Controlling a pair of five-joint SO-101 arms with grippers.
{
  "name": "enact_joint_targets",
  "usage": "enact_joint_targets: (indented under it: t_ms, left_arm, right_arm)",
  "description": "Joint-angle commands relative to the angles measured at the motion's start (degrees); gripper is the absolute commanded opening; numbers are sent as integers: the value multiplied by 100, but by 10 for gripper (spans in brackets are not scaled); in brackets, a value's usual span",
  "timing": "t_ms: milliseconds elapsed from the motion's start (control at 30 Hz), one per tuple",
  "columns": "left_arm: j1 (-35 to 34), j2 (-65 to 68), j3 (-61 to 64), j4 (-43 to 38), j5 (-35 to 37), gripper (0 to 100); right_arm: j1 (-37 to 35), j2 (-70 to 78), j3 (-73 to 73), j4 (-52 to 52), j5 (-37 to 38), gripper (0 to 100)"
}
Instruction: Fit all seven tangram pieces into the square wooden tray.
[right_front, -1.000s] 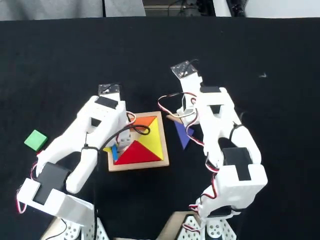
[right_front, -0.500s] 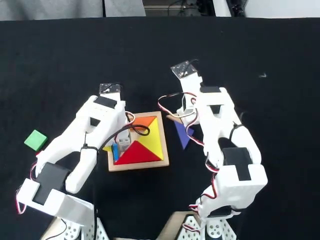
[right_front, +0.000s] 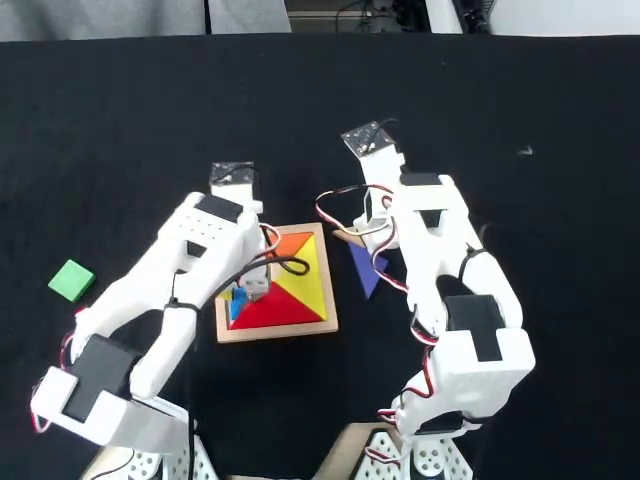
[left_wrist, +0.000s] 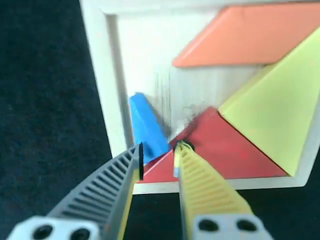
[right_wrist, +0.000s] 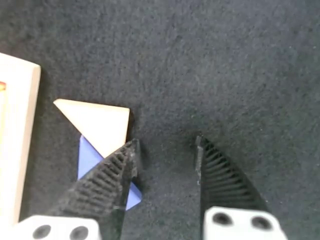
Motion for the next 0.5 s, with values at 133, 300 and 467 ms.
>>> enact_joint_targets:
  t_ms: [133, 300, 467]
  left_arm:
    - [66, -149, -286, -9, -35, 120]
    - [75, -440, -514, -211, -35, 123]
    - [75, -352, -567, -809, -35, 123]
  right_arm:
    - [70, -48, -189, -62, 44, 188]
    - [70, -57, -189, -62, 44, 188]
    - [70, -57, -189, -62, 44, 188]
